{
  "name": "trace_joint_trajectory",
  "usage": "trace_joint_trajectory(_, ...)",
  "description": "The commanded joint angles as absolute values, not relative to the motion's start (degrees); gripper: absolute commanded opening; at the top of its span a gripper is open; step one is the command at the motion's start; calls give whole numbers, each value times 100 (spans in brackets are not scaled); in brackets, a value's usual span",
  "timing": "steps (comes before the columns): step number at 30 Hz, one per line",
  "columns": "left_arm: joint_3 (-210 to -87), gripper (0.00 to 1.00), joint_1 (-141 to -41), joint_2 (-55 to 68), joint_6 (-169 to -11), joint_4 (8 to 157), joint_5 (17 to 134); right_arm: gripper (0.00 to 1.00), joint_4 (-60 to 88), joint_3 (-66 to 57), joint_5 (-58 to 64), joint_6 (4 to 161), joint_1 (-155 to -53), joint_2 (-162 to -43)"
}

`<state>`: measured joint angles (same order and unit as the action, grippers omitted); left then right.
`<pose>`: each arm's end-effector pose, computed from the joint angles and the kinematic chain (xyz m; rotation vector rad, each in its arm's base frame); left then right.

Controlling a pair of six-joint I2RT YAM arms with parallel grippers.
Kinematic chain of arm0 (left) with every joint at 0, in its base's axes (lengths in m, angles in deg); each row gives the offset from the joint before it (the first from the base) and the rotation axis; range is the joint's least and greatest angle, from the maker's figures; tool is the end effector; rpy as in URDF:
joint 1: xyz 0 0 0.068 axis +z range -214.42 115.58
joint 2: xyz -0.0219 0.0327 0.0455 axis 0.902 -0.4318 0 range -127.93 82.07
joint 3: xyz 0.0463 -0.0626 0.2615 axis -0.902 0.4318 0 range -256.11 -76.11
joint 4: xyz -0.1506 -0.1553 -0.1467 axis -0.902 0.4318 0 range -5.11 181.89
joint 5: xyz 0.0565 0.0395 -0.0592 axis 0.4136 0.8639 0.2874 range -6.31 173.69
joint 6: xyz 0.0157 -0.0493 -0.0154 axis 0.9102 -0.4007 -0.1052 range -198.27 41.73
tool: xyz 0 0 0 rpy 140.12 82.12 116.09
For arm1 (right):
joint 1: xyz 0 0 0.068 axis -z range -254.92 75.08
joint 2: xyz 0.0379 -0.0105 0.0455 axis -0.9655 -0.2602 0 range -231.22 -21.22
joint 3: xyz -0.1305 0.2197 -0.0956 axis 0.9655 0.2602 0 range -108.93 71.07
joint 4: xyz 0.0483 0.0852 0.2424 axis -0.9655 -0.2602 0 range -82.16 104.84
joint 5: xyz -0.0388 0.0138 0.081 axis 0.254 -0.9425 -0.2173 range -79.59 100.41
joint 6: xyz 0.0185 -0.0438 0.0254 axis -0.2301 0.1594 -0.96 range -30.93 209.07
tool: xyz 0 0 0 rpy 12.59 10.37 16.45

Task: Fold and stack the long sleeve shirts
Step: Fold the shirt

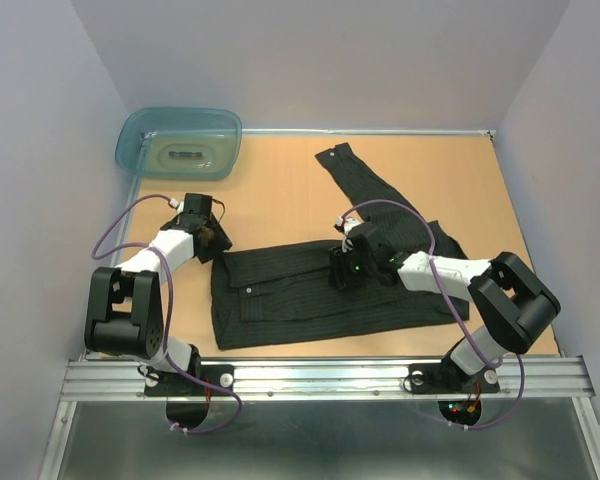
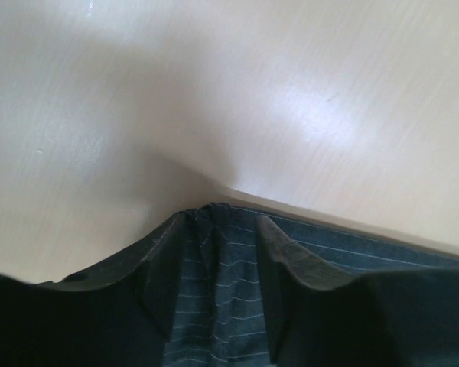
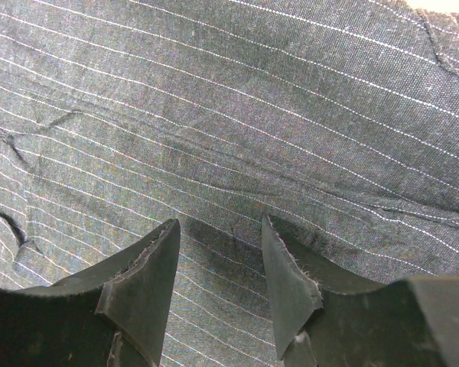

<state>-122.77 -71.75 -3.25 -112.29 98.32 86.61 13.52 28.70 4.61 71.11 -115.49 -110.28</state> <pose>0.2923 -0.0358 0.1840 -0.5968 2.4222 -0.2431 0.2259 0.1982 0.1590 -0.5354 2.4311 0.5769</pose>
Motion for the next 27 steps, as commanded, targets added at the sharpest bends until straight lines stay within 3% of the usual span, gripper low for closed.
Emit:
trace_joint_trajectory(1,-12472,58,-7145,365,-11263,9877,8397,53,1001,2959,496,7131,-11587,-10911)
trace_joint_trajectory(5,-11981,73,-7145,788,-11614,9895,8176,53,1001,2880,452,7105,-11587,-10929)
trace_joint_trajectory(10,-11629,72,-7145,772,-11694,9860,8045,53,1001,2853,452,7149,-11587,-10973)
trace_joint_trajectory(15,-11444,53,-7189,578,-11721,9755,7974,53,1010,2853,461,7105,-11587,-10990)
trace_joint_trajectory(23,-11478,37,-7303,174,-11686,9535,7930,53,1001,2879,523,7123,-11587,-10999)
trace_joint_trajectory(27,-11619,22,-7303,130,-11545,9605,8167,53,1001,2914,558,7114,-11587,-11008)
